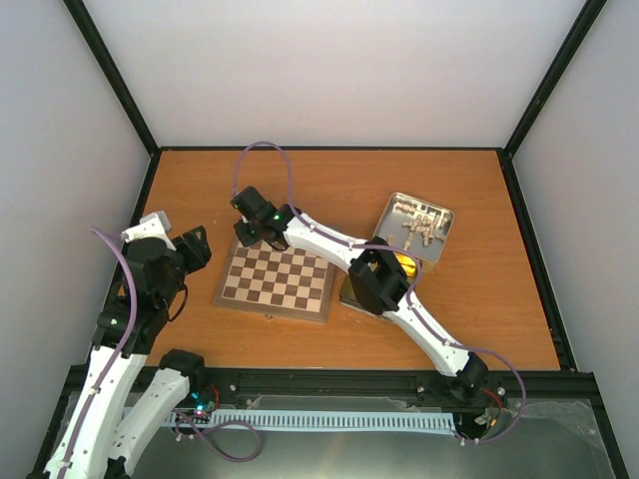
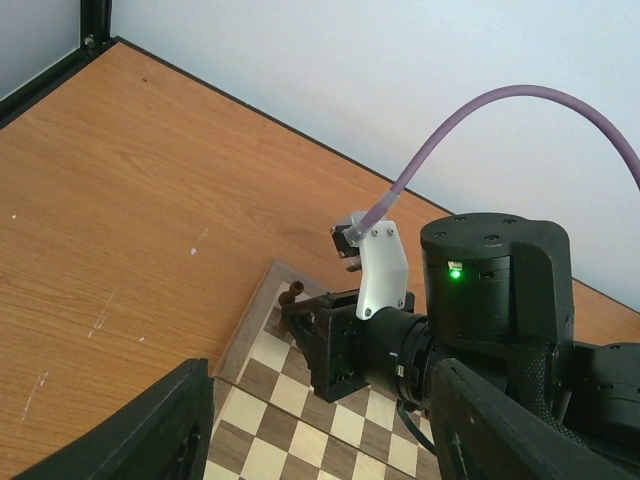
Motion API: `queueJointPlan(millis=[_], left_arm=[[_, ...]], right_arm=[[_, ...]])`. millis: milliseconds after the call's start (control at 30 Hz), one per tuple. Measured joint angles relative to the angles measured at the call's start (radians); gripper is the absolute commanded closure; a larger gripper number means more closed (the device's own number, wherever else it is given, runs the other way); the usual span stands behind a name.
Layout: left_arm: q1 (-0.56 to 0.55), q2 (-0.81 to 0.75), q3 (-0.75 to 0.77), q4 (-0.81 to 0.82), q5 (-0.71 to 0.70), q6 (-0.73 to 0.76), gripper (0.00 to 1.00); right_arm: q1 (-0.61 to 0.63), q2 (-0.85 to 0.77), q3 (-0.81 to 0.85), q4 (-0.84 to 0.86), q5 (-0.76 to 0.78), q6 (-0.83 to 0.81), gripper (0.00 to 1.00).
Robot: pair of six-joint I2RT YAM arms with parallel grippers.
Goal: Set up the chess pieces on the board
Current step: Place the chess piece on the chessboard, then reset both arms
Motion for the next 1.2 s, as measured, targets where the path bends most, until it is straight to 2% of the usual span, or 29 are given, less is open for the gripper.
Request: queueJointPlan(millis=[300, 500, 700, 900, 1000, 1200], left_arm=[[0.000, -0.002, 0.000, 0.000, -0.001, 0.000, 0.40], [0.000, -0.002, 0.000, -0.002, -0.002, 0.000, 0.39], [0.000, -0.013, 0.000, -0.003, -0.001, 0.002, 0.34], [0.000, -0.043, 0.000, -0.007, 0.004, 0.027, 0.30], [0.000, -0.066, 0.002, -0.006, 0.026, 0.064, 0.28], [0.000, -0.108, 0.003, 0.007, 0.088, 0.144, 0.18]], right_arm=[[0.000, 0.000, 0.000, 0.016, -0.001, -0.006, 0.75], [0.000, 0.000, 0.006, 0.019, -0.005, -0.006, 0.73], [0.000, 0.000, 0.024, 0.022, -0.009, 0.005, 0.66], [-0.001, -0.051, 0.016, -0.005, -0.008, 0.028, 0.64], [-0.001, -0.181, -0.107, 0.001, 0.008, 0.037, 0.59], [-0.001, -0.672, -0.618, 0.114, 0.115, 0.056, 0.50]])
